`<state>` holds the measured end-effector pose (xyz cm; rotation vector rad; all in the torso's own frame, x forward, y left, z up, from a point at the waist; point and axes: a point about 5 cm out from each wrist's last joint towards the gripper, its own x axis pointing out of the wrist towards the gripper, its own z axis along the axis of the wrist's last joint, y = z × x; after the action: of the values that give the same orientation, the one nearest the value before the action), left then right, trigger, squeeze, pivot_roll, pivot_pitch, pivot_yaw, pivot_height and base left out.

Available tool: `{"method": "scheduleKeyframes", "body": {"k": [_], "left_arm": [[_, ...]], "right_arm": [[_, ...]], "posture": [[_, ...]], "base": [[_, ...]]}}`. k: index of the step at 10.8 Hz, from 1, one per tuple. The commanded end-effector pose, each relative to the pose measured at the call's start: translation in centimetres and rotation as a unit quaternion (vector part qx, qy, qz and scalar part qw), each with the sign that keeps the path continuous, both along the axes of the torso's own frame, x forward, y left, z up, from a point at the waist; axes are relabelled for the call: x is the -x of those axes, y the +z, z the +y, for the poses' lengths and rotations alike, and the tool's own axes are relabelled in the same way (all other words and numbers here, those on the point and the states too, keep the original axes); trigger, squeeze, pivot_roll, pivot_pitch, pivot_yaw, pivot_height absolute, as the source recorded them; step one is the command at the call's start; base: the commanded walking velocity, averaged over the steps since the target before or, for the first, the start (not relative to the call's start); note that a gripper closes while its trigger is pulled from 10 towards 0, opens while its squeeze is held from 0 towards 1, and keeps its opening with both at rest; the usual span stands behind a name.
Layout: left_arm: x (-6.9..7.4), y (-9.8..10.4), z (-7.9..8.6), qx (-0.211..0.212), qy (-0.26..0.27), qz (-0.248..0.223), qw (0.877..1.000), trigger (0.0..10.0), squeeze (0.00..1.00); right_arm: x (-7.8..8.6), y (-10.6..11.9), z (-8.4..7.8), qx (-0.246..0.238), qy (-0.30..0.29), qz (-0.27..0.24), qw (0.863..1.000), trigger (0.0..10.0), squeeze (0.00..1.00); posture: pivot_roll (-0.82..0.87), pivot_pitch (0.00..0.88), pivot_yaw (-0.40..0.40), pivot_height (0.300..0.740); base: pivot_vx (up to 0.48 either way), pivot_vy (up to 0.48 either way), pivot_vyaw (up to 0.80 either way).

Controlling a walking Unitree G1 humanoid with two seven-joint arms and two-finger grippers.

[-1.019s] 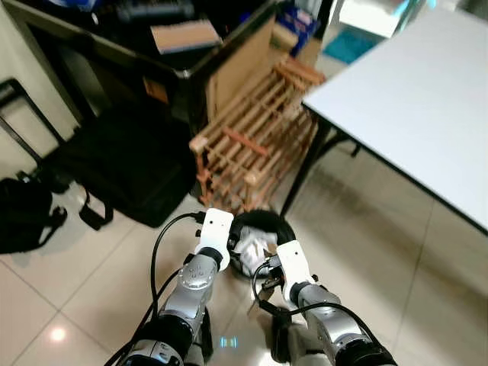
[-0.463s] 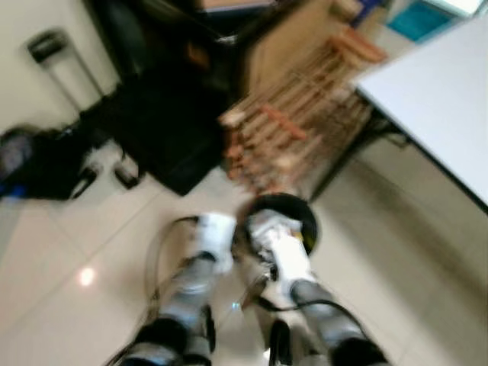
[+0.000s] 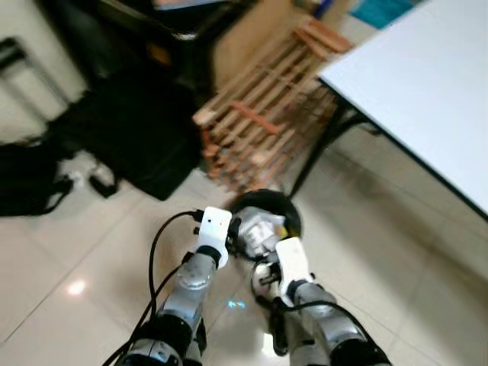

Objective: Picking trash to rubbish bin

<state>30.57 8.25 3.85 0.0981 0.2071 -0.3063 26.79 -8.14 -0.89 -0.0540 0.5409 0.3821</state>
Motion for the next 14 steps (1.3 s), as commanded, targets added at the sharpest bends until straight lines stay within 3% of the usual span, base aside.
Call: {"method": "scheduleKeyframes", "body": {"k": [1,5,14], "left_arm": [[0.70,-0.76,-0.26,-0.002,-0.001,0.010,1.000,10.0,0.00],[0.75,-0.91,-0.28,-0.001,-0.002,0.018,1.000,10.0,0.00],[0.54,-0.84,-0.16,-0.009,-0.004,0.017,1.000,10.0,0.00]], "right_arm": [[0.66,-0.73,-0.45,0.004,-0.006,0.013,1.000,10.0,0.00],[0.70,-0.73,-0.34,0.003,-0.006,0.011,1.000,10.0,0.00],[0.52,-0.67,-0.19,0.002,-0.006,0.009,1.000,10.0,0.00]], "posture": [[0.02,0.352,-0.006,0.740],[0.02,0.347,-0.005,0.740],[0.01,0.340,0.001,0.740]], "base": [[0.000,0.000,0.00],[0.000,0.000,0.00],[0.332,0.000,0.00]]}}
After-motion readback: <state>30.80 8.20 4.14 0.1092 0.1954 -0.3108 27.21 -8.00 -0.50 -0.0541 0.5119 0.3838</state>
